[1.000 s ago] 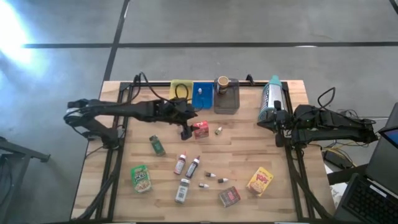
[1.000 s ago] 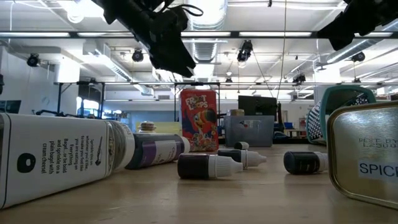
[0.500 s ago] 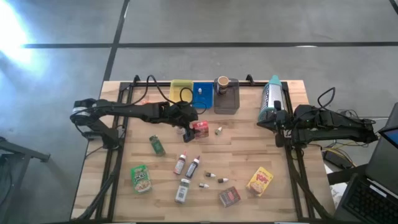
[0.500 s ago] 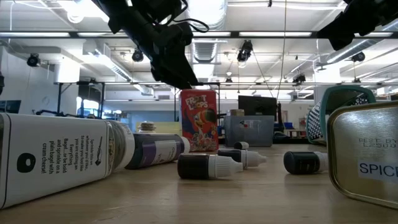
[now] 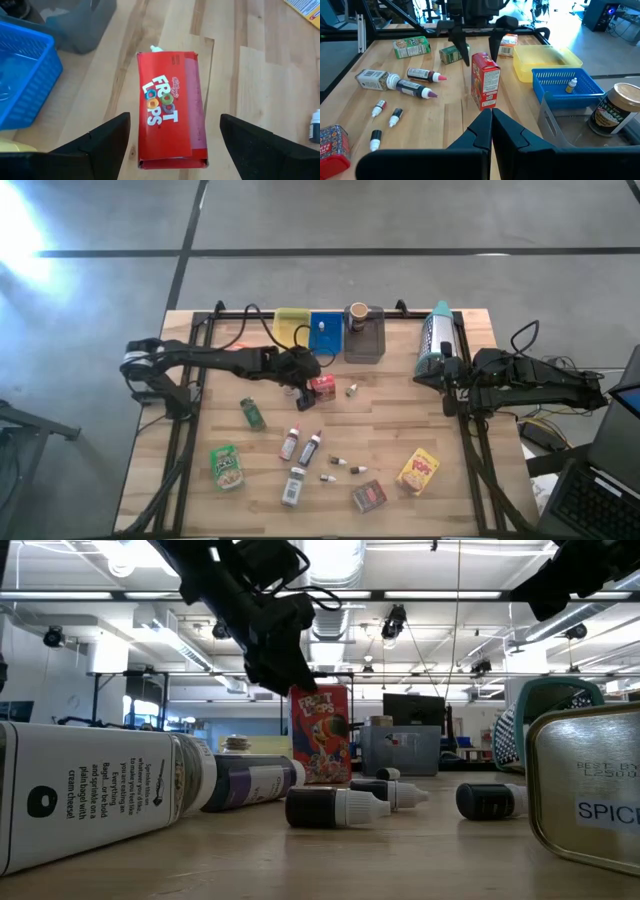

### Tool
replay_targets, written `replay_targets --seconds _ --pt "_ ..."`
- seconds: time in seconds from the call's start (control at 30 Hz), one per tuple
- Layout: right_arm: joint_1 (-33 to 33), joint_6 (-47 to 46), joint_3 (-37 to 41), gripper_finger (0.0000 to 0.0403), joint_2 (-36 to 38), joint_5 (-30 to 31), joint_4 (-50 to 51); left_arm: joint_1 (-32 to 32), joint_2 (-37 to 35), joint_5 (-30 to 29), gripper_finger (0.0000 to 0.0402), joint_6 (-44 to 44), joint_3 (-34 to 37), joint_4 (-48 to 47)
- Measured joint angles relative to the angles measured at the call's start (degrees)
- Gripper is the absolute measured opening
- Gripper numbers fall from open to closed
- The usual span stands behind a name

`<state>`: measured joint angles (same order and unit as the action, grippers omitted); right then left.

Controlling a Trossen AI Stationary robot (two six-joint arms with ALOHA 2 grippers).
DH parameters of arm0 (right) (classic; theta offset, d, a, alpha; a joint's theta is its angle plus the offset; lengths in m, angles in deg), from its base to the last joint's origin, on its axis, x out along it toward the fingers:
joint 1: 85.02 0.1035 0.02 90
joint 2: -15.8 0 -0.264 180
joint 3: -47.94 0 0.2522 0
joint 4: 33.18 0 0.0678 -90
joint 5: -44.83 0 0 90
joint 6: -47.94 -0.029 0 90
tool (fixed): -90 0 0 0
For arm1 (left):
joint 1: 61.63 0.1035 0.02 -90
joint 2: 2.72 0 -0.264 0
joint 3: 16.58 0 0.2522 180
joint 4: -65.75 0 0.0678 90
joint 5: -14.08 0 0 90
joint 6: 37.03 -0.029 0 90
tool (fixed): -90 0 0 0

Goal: Pick & Place Kitchen Items
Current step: Put the red cereal box into the yellow bin

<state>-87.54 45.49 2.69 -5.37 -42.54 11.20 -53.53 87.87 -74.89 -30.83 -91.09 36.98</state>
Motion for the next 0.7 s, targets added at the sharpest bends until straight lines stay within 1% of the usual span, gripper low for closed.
replay_targets --seconds 0.43,0.7 --pt "0.0 0.0 0.0 0.0008 0.0 0.0 0.0 0.0 3.0 0.0 0.0311 0.0 0.0 1.0" --pt "0.0 0.0 0.0 0.0008 0.0 0.0 0.0 0.0 3.6 -0.1 0.0277 0.0 0.0 1.1"
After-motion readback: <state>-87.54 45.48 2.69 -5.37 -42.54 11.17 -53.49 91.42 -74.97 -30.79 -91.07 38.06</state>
